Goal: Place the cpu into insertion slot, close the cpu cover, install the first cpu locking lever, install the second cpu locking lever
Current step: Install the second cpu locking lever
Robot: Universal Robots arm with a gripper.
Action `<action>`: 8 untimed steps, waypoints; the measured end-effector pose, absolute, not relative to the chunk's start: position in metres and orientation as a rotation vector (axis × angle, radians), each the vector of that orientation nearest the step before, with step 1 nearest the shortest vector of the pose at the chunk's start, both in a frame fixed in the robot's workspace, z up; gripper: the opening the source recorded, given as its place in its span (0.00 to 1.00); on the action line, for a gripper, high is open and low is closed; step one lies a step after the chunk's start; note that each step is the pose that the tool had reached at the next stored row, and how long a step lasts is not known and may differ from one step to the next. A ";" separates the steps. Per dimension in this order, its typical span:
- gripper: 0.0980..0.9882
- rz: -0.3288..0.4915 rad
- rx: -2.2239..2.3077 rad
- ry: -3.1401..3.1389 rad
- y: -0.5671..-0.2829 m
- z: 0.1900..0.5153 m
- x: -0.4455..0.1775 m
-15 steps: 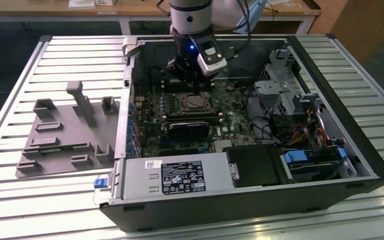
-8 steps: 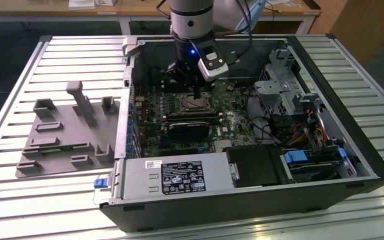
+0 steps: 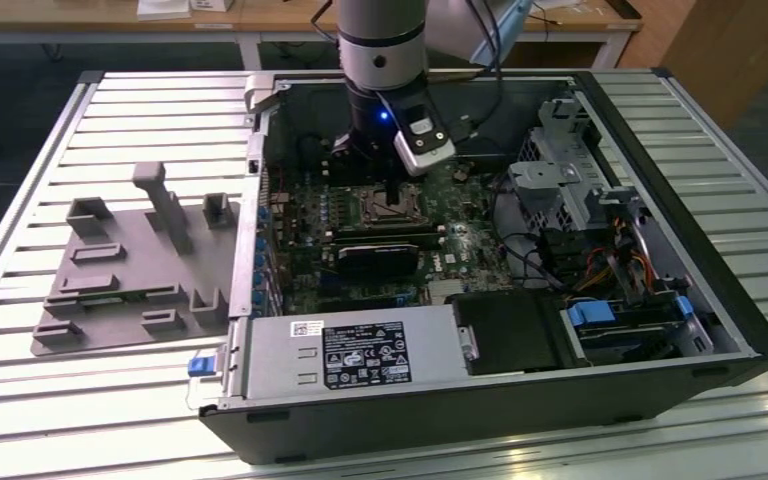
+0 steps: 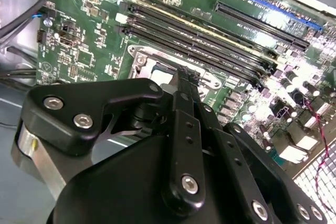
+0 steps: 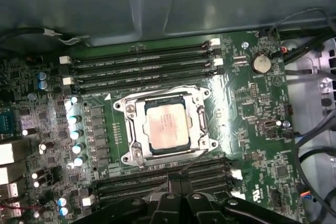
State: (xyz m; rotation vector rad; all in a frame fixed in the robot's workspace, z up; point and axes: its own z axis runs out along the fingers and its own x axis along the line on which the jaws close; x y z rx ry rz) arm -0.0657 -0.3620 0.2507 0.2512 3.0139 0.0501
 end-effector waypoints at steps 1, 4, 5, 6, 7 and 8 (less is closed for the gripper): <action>0.00 0.060 0.251 3.014 -0.362 0.250 -0.067; 0.00 0.078 0.252 3.015 -0.364 0.247 -0.069; 0.00 0.080 0.253 3.015 -0.364 0.245 -0.070; 0.00 0.083 0.253 3.015 -0.364 0.244 -0.070; 0.00 0.085 0.253 3.015 -0.365 0.243 -0.071; 0.00 0.087 0.253 3.015 -0.365 0.241 -0.072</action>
